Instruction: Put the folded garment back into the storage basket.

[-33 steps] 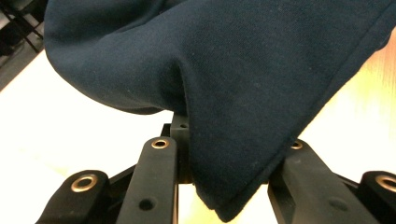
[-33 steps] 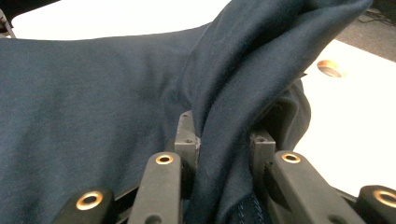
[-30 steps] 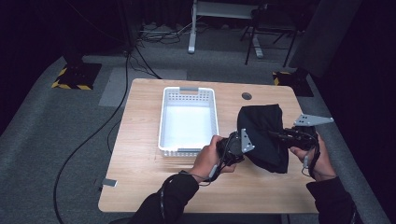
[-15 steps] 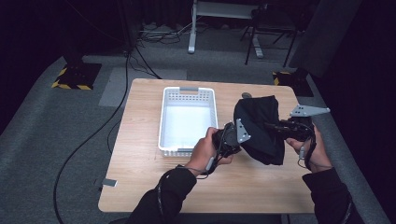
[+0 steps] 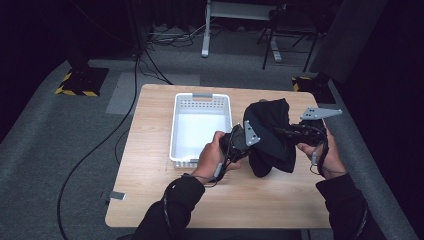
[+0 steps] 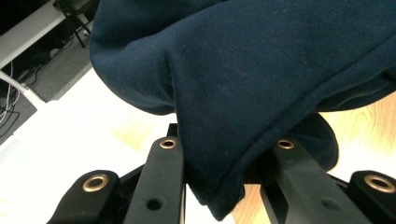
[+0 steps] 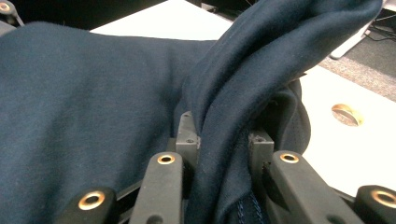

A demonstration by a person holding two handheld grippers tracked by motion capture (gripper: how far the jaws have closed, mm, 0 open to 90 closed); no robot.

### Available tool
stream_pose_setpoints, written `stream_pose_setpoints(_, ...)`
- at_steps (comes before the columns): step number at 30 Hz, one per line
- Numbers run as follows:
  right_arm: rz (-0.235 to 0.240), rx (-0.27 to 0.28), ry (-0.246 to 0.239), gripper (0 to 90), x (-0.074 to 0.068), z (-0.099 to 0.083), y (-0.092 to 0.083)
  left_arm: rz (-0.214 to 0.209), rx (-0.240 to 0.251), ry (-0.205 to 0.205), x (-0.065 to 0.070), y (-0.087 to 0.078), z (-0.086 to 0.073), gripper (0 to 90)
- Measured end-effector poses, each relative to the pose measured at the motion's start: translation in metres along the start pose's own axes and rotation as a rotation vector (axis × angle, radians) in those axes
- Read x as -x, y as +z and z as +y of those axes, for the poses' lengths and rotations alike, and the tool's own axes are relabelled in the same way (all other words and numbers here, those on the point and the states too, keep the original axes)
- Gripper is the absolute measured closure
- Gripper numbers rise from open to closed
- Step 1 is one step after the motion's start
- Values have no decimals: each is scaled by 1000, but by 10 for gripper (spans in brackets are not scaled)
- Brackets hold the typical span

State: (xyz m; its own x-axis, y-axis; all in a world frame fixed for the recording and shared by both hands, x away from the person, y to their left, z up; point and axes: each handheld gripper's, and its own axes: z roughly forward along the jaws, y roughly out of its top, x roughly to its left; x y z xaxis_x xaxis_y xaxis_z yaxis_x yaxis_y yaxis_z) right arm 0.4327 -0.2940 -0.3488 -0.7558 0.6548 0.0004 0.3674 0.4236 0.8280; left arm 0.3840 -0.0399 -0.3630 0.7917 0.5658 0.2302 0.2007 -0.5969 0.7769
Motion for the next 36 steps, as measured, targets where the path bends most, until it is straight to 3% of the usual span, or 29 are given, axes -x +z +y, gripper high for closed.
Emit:
stream_pose_setpoints(15, 30, 11, -38, 740, -19, 30, 26, 66, 21, -52, -27, -26, -16, 760)
stream_pose_setpoints(36, 98, 0, -108, 739, -50, 68, 79, 168, -14, -108, -56, -59, -57, 759)
